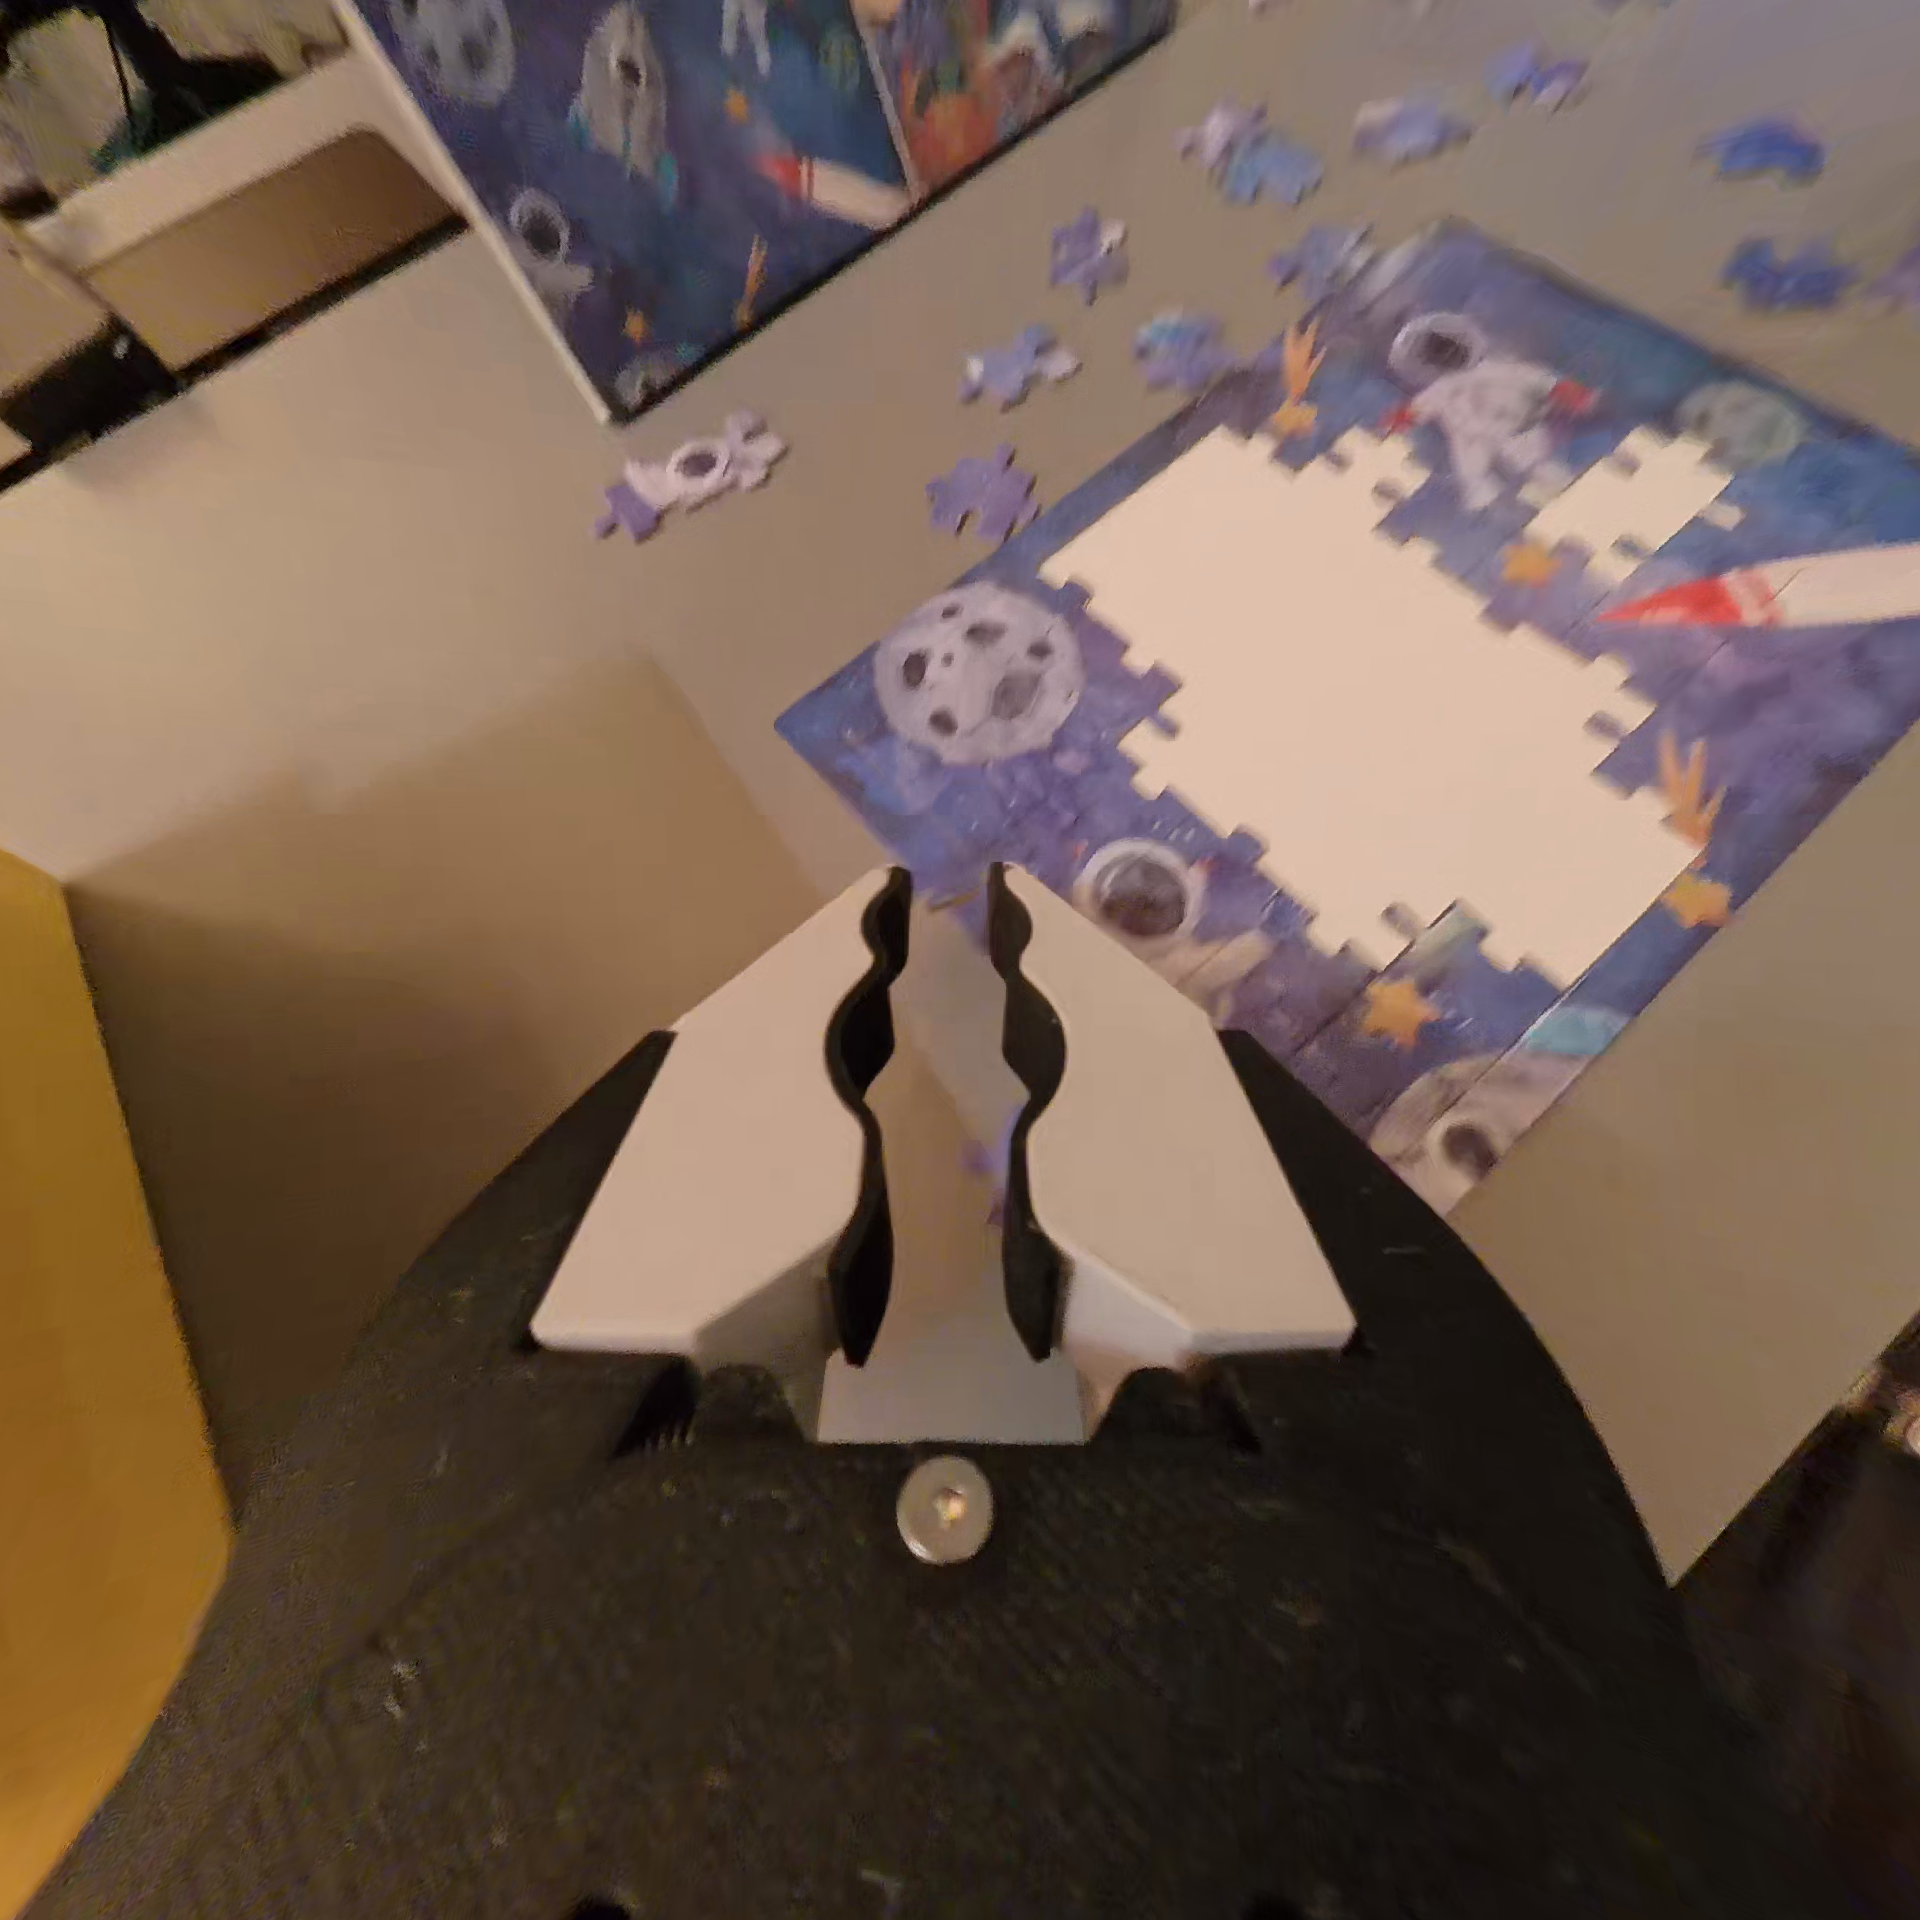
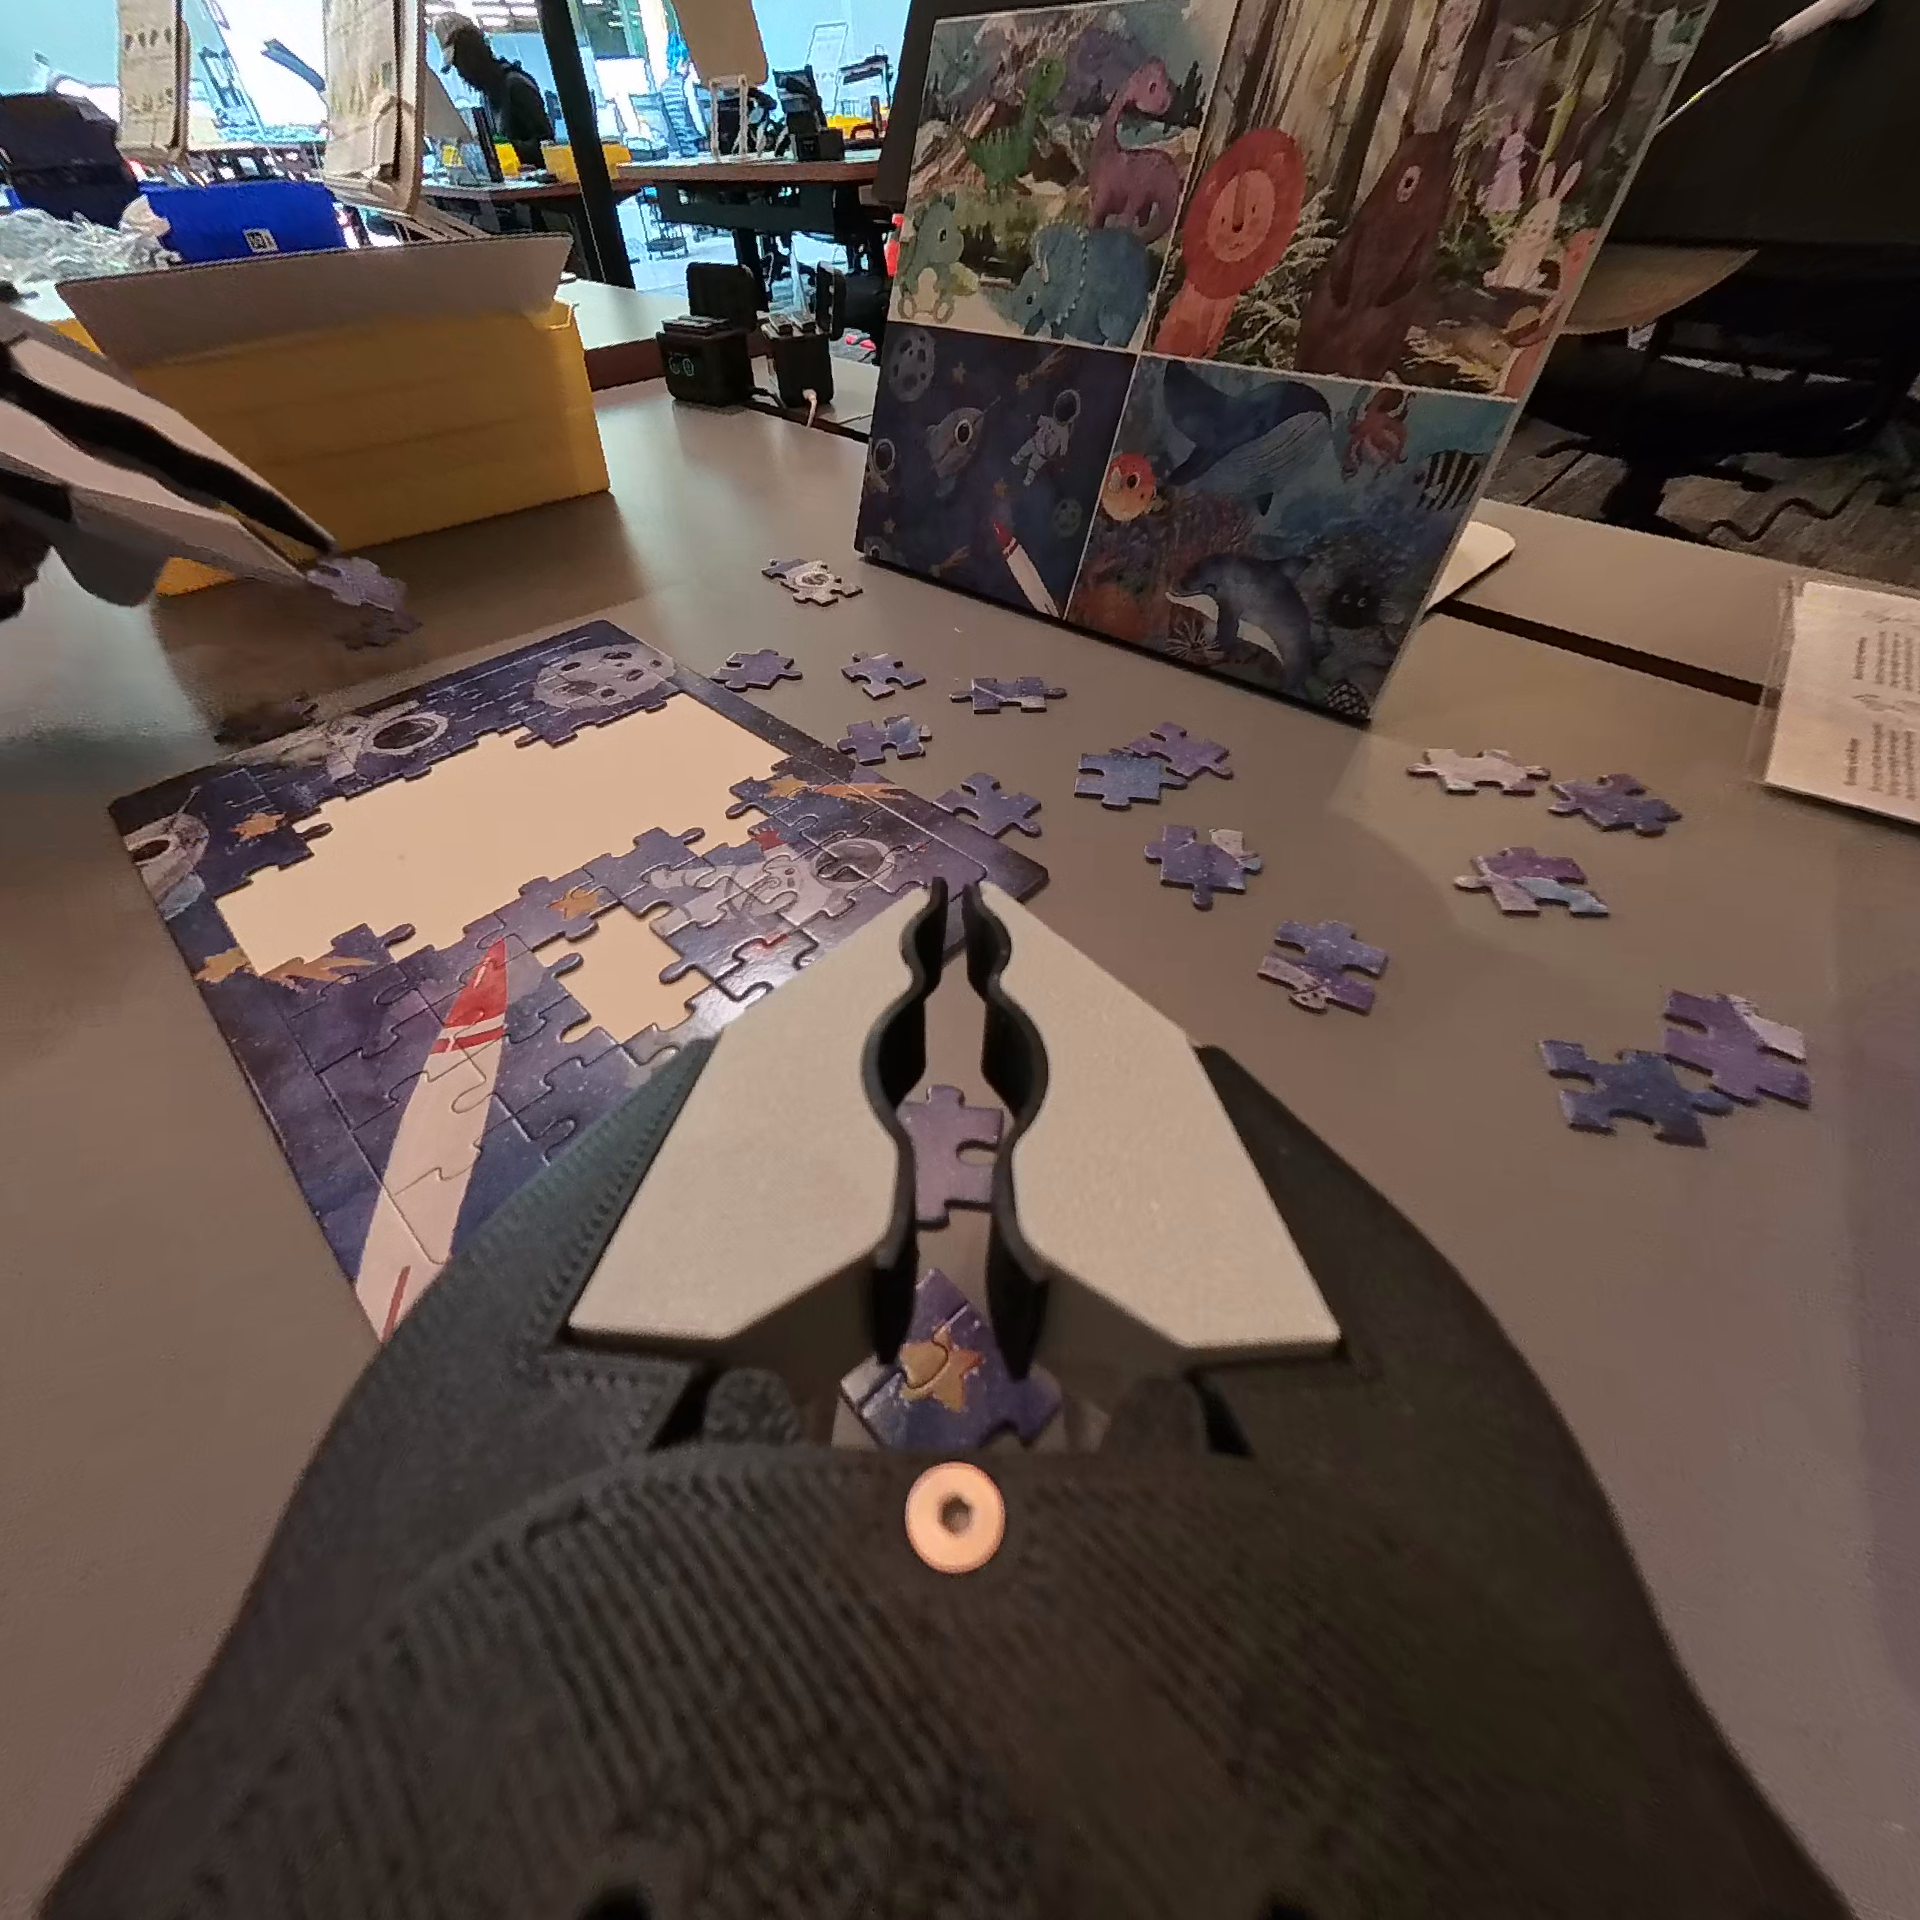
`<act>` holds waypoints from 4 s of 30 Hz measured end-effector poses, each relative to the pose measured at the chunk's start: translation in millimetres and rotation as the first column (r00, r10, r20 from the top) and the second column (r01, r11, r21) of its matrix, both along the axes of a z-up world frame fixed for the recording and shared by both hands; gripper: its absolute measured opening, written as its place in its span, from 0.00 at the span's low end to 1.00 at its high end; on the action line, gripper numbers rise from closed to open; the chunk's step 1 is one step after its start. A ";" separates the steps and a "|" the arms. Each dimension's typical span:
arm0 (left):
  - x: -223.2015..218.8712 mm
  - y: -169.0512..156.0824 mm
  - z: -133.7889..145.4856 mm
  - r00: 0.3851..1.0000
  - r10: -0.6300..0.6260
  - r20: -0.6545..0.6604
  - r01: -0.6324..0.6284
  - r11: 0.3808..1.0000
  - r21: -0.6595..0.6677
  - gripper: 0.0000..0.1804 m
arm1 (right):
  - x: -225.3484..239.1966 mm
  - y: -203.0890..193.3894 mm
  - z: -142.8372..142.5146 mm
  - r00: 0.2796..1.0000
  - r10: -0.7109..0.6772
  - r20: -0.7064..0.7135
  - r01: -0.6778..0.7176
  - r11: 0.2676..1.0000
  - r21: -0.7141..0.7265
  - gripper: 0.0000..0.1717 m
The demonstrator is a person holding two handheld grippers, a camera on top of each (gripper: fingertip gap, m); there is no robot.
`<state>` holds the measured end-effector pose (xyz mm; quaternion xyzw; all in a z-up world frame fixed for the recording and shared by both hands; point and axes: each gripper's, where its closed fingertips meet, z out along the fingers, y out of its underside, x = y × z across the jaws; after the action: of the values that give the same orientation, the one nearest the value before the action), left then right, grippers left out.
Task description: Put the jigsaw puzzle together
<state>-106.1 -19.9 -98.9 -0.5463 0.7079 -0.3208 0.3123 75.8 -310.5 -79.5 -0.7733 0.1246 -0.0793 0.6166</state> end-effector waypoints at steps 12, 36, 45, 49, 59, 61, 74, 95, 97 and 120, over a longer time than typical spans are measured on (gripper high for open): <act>37.5 -4.9 -19.0 0.987 -0.009 -0.163 0.026 0.995 0.099 0.22 | 1.3 27.1 34.9 0.994 0.106 0.000 -0.105 0.991 0.088 0.04; 144.2 -40.7 17.1 0.918 -0.397 0.007 0.396 0.915 0.077 0.28 | 59.5 43.1 92.4 0.970 0.143 0.198 -0.143 0.990 -0.013 0.04; 157.3 20.9 13.4 0.965 -0.219 0.146 0.218 0.976 0.023 0.07 | 110.0 28.7 44.5 0.994 0.027 0.108 -0.027 1.000 -0.003 0.03; 152.0 48.5 -11.4 0.984 -0.164 0.067 0.164 0.986 0.005 0.00 | 132.6 15.3 15.5 0.997 -0.018 0.075 0.024 0.997 -0.078 0.00; 155.6 70.4 -18.0 0.997 -0.050 0.055 0.049 0.999 0.018 0.00 | 148.2 9.4 -11.6 0.998 -0.052 0.021 0.054 0.987 -0.154 0.00; 155.9 70.0 -15.0 0.997 -0.042 0.068 0.042 0.999 -0.004 0.00 | 151.1 8.4 -17.5 0.998 -0.056 0.003 0.056 0.985 -0.164 0.00; 157.3 76.1 -10.7 0.994 -0.010 0.108 0.013 0.999 -0.031 0.01 | 166.1 -11.2 6.5 0.988 -0.144 0.055 0.149 0.985 -0.089 0.01; 158.9 75.5 -10.5 0.993 0.004 0.122 0.004 0.998 -0.063 0.03 | 152.9 -0.8 12.8 0.996 -0.092 0.005 0.092 0.995 -0.039 0.05; 158.8 76.1 -9.5 0.992 0.006 0.127 0.002 0.998 -0.058 0.03 | 152.2 0.2 11.1 0.996 -0.089 0.007 0.090 0.995 -0.050 0.06; 158.5 73.2 -4.9 0.990 -0.002 0.139 0.010 0.998 -0.057 0.04 | 111.0 12.1 -76.8 0.982 0.119 -0.149 -0.176 0.868 -0.465 0.20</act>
<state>52.4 53.3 -103.8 -0.5294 0.6763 -0.3795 0.3441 186.7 -298.4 -156.3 -0.9114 0.0771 -0.0151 0.4039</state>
